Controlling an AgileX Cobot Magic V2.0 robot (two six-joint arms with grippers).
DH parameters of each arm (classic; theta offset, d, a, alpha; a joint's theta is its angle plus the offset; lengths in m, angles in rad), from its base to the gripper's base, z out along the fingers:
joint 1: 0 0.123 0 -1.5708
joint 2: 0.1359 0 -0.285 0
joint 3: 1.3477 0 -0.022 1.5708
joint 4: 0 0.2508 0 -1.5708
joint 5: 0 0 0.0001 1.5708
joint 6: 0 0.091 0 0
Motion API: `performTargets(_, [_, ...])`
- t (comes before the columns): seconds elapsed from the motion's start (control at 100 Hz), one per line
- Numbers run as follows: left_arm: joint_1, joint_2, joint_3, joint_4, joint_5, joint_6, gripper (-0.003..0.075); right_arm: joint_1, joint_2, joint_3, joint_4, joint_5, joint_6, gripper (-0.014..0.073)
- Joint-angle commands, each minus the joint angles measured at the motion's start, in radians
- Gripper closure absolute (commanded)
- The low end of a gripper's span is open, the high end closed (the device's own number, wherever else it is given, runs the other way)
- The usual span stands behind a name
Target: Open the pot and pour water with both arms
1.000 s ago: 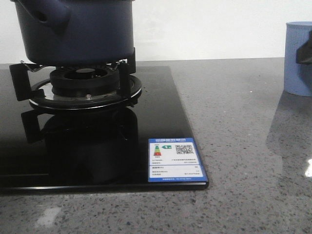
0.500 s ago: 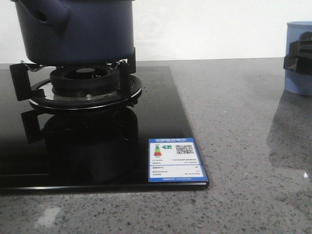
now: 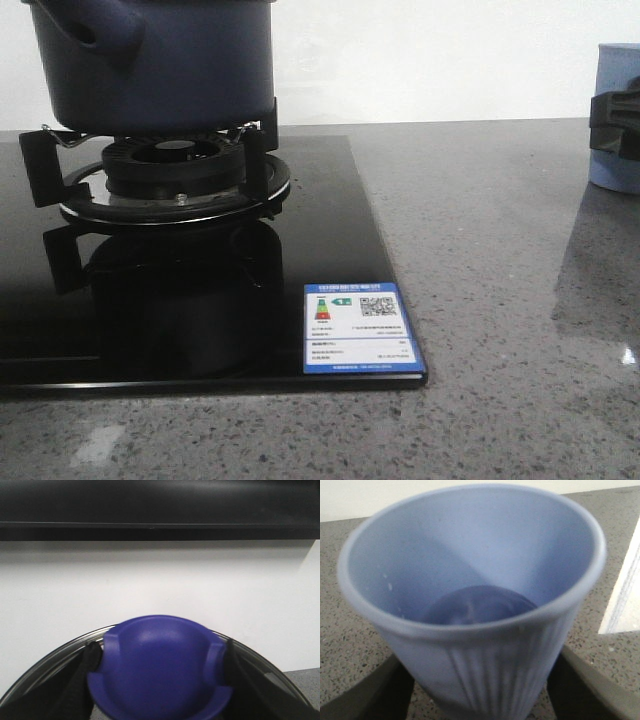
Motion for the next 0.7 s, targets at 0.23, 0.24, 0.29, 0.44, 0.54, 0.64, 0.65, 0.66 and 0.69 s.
performTargets(0.23, [0.002, -0.026, -0.038, 0.002, -0.108, -0.002, 0.0330, -0.001, -0.038, -0.029, -0.011, -0.098, -0.007, 0.0344])
performTargets(0.24, [0.002, -0.026, -0.038, 0.002, -0.108, -0.002, 0.0330, -0.001, -0.041, -0.029, -0.015, -0.098, -0.007, 0.0344])
performTargets(0.29, [0.002, -0.026, -0.038, 0.002, -0.108, -0.002, 0.0330, -0.001, -0.052, -0.029, -0.027, -0.101, -0.007, 0.0344])
performTargets(0.44, [0.002, -0.026, -0.038, 0.002, -0.108, -0.002, 0.0330, -0.001, -0.095, -0.029, -0.038, -0.103, -0.007, 0.0344])
performTargets(0.54, [0.002, -0.026, -0.038, 0.002, -0.108, -0.002, 0.0330, 0.003, -0.129, -0.029, -0.079, -0.100, -0.007, 0.0344])
performTargets(0.64, [0.002, -0.026, -0.038, 0.002, -0.108, -0.002, 0.0330, 0.017, -0.172, -0.036, -0.125, -0.077, -0.007, 0.0344])
performTargets(0.65, [0.002, -0.026, -0.038, 0.002, -0.108, -0.002, 0.0330, 0.020, -0.177, -0.040, -0.127, -0.067, -0.005, 0.0344])
performTargets(0.66, [0.002, -0.026, -0.038, 0.002, -0.108, -0.002, 0.0330, 0.021, -0.180, -0.042, -0.127, -0.060, -0.005, 0.0344])
performTargets(0.69, [0.002, -0.026, -0.038, 0.002, -0.108, -0.002, 0.0330, 0.027, -0.192, -0.053, -0.130, -0.034, -0.005, 0.0344])
